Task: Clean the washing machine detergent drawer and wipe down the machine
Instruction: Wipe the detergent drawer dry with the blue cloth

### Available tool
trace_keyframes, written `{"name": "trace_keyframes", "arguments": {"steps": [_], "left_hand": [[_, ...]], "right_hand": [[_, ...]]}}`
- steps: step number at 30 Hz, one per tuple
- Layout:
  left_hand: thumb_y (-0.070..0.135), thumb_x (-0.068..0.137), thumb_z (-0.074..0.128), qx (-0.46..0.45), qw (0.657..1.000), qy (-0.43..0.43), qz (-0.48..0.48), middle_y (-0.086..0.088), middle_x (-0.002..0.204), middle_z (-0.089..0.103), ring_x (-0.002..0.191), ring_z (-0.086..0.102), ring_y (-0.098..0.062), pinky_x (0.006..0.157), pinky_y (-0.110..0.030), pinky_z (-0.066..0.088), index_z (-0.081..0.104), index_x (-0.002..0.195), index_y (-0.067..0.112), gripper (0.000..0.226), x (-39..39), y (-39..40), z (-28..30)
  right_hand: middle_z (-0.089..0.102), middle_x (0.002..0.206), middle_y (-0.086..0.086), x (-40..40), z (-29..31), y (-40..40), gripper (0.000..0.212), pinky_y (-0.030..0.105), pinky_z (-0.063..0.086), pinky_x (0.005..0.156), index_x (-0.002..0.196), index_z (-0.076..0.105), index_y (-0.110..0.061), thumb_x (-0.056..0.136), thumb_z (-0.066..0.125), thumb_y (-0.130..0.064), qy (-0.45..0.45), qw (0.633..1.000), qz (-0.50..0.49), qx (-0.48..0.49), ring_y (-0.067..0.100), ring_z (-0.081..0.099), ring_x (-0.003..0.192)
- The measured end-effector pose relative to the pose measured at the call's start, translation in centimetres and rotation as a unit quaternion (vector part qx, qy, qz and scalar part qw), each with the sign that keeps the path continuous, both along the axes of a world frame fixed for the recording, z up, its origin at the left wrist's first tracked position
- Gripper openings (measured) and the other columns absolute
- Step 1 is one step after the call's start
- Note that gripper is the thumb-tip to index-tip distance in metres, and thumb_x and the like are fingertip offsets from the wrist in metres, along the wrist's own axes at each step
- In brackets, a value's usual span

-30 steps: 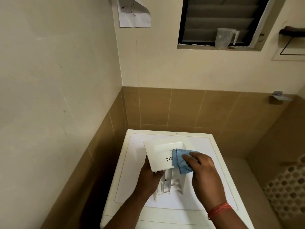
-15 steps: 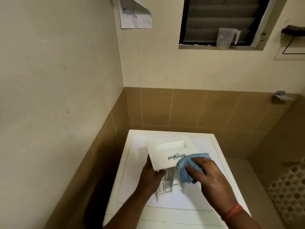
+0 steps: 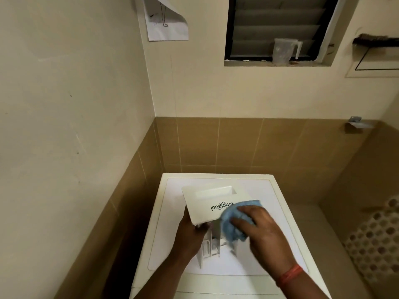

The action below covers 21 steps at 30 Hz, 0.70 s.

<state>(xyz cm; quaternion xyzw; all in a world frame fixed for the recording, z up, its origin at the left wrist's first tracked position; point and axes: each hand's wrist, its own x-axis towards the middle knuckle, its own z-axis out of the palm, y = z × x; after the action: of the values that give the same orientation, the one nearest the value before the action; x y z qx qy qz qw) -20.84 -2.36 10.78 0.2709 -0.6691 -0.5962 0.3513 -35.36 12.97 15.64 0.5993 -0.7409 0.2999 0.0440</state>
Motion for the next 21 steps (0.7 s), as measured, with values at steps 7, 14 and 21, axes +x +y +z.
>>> {"name": "trace_keyframes", "arguments": {"steps": [7,14,21], "left_hand": [[0.004,0.082,0.074,-0.010,0.996,-0.062,0.057,0.016,0.113,0.068,0.110,0.061,0.001,0.086,-0.019,0.053,0.053,0.127,0.019,0.053,-0.2,0.3,-0.7],[0.001,0.095,0.054,0.013,0.991,-0.131,0.004,0.016,0.101,0.055,0.108,0.062,-0.013,0.086,-0.018,0.052,0.049,0.099,0.032,0.032,0.9,1.6,-0.5],[0.029,0.081,0.077,0.043,0.999,-0.019,0.014,0.001,0.122,0.068,0.115,0.063,-0.019,0.092,-0.036,0.054,0.047,0.131,0.011,0.061,0.6,0.9,-0.2]], "right_hand": [[0.062,0.110,-0.003,0.2,1.2,-1.4,0.055,0.030,0.047,0.087,0.110,0.070,-0.019,0.069,0.036,-0.008,-0.029,0.991,-0.120,-0.054,0.015,0.050,0.105],[0.067,0.110,-0.009,8.2,3.9,-4.8,0.039,0.021,0.050,0.090,0.110,0.070,-0.032,0.075,0.072,-0.013,-0.003,1.000,0.021,-0.018,0.010,0.060,0.104],[0.066,0.107,0.004,1.7,3.0,-2.2,0.054,0.035,0.055,0.078,0.110,0.070,-0.021,0.064,0.064,0.007,0.024,0.992,-0.122,0.023,0.029,0.062,0.096]]}}
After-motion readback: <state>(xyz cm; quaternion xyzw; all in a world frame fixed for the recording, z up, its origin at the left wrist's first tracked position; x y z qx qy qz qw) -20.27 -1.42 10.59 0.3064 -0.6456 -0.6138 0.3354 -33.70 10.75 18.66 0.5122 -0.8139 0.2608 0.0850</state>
